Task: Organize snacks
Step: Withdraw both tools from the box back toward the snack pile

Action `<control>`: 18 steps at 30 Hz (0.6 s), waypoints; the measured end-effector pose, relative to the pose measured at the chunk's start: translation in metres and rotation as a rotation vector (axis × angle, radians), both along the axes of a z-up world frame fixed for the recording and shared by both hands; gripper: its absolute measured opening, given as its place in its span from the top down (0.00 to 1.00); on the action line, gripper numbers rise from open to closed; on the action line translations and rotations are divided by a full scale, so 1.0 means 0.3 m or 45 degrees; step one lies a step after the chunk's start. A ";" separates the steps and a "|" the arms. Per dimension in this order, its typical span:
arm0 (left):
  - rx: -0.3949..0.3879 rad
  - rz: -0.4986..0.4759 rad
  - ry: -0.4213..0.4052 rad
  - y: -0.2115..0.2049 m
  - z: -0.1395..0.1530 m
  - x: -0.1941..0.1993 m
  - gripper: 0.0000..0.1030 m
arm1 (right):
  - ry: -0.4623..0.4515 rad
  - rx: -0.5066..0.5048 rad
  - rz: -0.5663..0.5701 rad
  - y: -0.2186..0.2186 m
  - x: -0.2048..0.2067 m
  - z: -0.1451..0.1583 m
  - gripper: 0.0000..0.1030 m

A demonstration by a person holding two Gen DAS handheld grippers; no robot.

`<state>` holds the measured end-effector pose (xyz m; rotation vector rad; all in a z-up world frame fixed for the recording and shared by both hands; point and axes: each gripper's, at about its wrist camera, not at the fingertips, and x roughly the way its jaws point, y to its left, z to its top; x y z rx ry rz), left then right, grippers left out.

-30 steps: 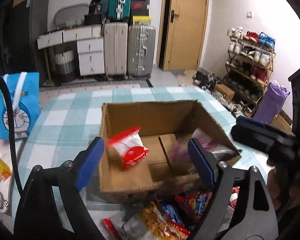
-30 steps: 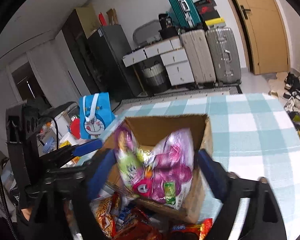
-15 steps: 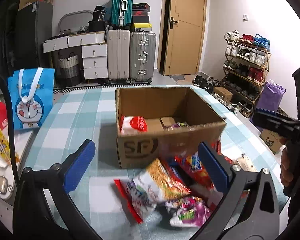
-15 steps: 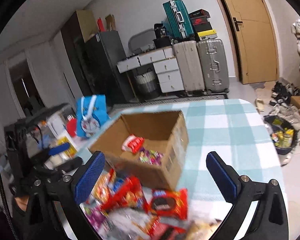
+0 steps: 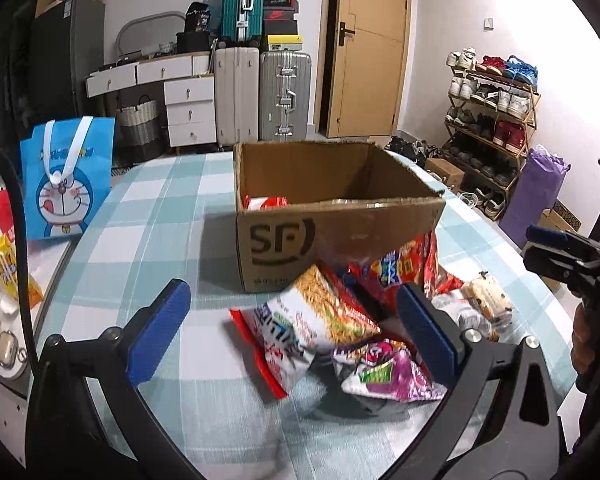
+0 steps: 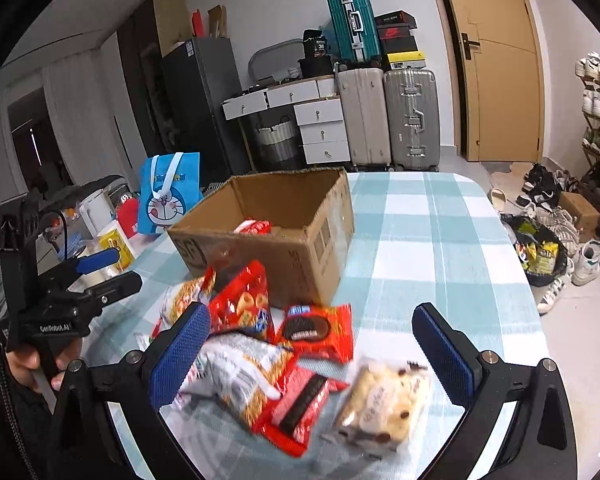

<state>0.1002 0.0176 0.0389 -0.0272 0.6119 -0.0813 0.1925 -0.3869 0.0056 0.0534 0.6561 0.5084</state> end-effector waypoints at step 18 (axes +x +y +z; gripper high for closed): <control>-0.006 -0.056 0.095 -0.046 -0.048 0.003 0.01 | 0.173 -0.076 -0.141 -0.143 0.014 -0.134 0.00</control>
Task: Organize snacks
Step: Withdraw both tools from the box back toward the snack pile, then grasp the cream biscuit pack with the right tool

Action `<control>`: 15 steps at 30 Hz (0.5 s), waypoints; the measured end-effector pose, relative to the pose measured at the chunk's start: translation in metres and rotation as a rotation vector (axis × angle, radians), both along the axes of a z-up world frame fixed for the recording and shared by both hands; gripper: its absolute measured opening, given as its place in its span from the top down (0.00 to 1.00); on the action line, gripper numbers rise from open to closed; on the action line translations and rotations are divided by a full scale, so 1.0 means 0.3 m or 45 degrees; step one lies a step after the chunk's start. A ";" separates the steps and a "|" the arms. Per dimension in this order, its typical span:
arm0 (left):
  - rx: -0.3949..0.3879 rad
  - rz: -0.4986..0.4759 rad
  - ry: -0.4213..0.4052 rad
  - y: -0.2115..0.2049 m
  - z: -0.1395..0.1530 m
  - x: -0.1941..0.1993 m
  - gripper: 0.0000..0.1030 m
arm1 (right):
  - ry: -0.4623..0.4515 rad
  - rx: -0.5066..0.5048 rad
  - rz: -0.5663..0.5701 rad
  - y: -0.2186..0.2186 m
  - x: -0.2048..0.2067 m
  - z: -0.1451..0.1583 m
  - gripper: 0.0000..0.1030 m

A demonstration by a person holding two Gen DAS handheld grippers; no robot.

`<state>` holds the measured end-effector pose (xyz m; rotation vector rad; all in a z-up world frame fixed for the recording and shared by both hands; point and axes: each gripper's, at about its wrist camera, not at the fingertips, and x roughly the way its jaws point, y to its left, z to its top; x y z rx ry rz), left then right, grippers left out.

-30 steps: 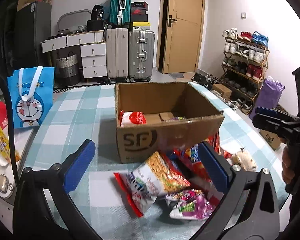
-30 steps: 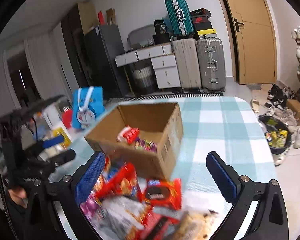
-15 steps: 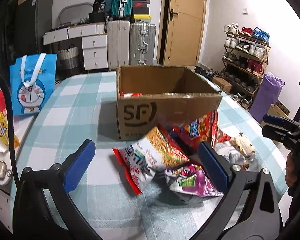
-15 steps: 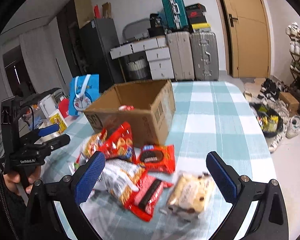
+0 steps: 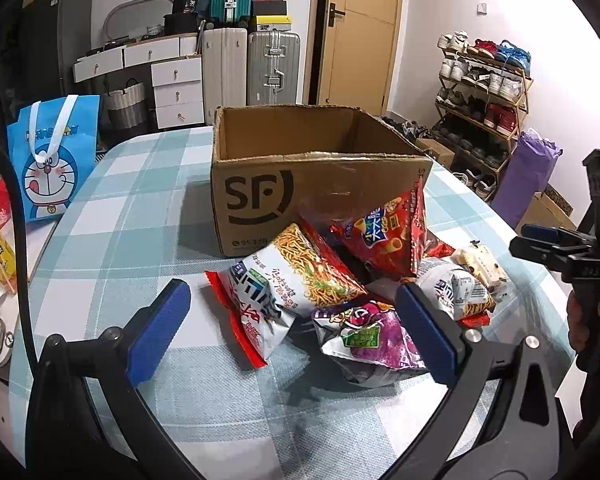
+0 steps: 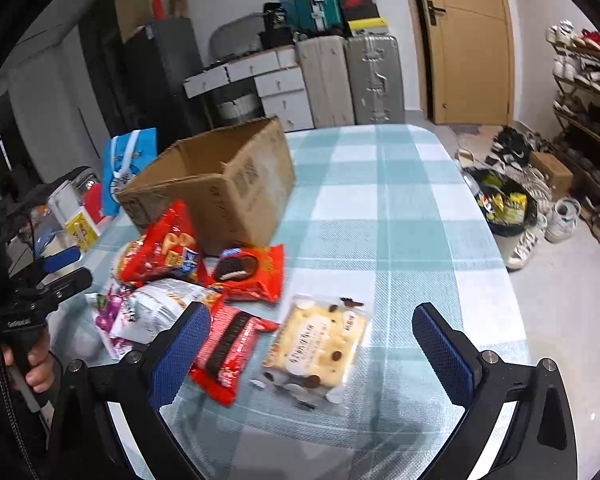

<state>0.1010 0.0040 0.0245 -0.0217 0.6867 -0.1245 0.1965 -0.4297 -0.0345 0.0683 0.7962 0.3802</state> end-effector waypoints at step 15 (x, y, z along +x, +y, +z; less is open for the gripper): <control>-0.008 -0.007 0.026 -0.010 -0.026 0.016 0.01 | 0.178 -0.186 -0.049 0.075 0.066 -0.137 0.00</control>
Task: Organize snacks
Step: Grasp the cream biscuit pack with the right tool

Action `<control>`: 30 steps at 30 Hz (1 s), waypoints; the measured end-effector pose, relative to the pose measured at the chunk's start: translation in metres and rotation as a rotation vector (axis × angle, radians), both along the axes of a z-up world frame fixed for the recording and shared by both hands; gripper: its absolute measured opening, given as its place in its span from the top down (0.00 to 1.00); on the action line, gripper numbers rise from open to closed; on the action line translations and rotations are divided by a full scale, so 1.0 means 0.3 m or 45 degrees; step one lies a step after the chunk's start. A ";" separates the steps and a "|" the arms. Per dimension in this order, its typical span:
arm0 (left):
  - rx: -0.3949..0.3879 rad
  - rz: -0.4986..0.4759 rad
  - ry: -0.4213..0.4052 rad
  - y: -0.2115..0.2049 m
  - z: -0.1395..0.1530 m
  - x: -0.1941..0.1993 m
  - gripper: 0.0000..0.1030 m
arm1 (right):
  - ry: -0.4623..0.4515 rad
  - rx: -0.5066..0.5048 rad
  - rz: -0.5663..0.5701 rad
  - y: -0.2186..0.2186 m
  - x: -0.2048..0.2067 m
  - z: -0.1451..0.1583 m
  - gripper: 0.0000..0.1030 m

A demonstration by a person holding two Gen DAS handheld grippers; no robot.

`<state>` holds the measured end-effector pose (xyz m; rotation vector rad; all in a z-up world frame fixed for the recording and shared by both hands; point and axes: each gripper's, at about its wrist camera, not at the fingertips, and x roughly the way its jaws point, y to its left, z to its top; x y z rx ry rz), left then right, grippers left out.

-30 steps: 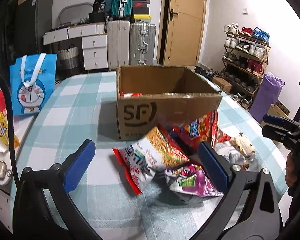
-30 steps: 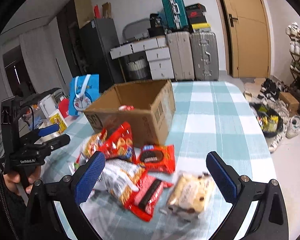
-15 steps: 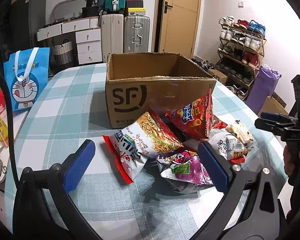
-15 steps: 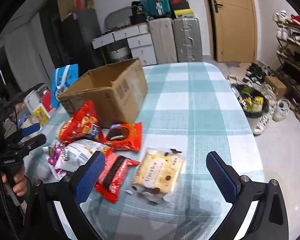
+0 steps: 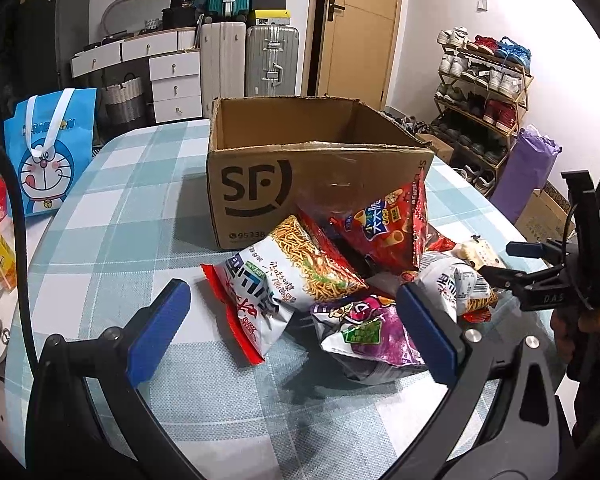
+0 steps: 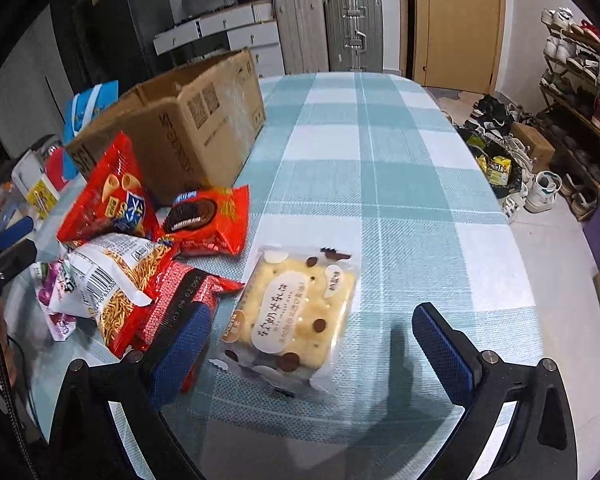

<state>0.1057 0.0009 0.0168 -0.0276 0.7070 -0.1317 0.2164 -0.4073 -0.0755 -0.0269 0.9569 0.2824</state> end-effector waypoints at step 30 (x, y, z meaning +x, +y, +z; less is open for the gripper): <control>-0.022 -0.003 0.027 0.012 -0.035 0.007 0.01 | -0.028 -0.101 0.072 0.059 0.013 -0.043 0.41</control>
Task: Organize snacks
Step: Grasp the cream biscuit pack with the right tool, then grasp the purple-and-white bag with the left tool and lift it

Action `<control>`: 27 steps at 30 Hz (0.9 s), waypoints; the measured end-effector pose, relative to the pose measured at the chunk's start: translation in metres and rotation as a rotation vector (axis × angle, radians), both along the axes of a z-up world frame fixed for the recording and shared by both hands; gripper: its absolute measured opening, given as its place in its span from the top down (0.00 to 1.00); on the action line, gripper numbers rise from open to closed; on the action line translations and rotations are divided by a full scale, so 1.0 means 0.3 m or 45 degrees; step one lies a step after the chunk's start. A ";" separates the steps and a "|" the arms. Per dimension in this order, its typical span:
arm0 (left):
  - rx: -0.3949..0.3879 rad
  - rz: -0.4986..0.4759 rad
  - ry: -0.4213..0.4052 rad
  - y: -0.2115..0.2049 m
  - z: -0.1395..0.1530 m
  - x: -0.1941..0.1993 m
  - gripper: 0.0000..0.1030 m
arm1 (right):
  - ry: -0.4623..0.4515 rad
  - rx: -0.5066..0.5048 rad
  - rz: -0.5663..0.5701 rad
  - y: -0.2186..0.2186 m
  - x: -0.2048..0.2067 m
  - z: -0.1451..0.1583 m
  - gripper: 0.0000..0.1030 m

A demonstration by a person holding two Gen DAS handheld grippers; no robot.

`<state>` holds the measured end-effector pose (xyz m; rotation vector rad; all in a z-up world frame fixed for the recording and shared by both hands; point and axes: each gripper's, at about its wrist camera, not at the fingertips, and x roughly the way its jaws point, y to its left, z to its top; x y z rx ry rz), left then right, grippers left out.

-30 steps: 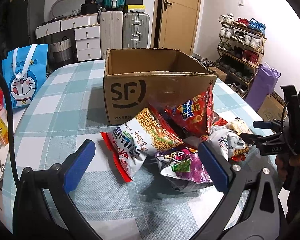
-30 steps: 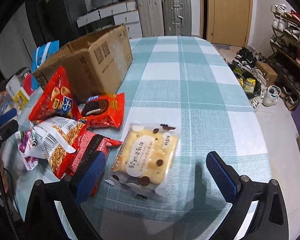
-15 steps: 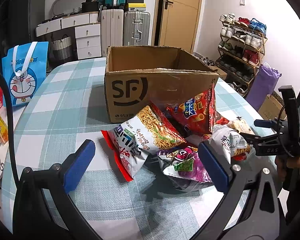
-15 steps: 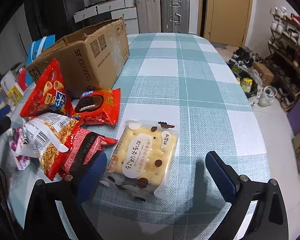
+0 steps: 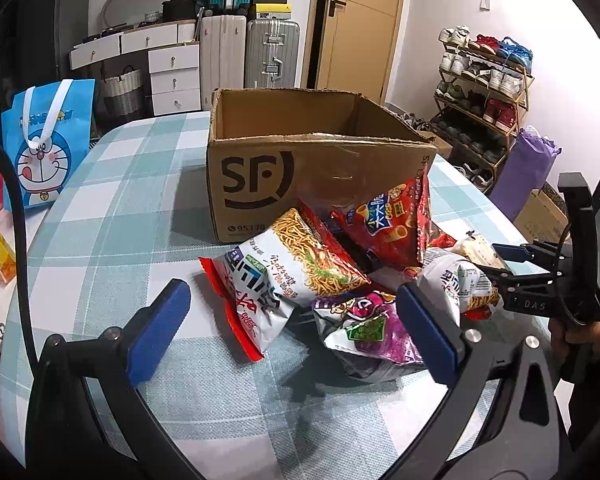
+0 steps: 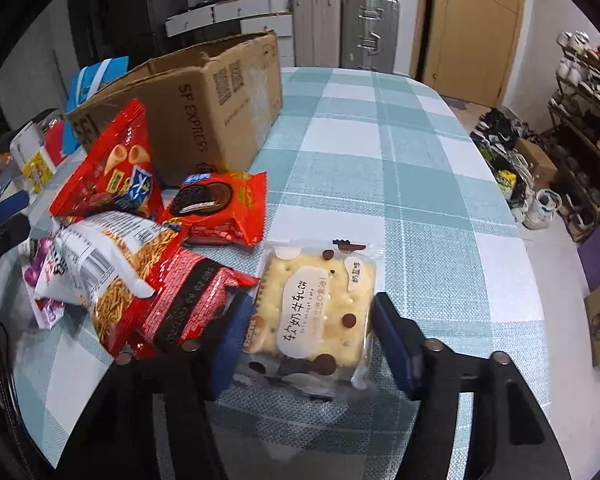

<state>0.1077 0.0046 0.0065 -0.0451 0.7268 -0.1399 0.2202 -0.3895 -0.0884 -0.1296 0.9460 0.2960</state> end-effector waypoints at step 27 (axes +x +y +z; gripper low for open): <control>-0.029 -0.312 0.155 -0.202 -0.101 -0.019 0.01 | -0.145 0.173 -0.017 -0.052 -0.049 0.119 0.42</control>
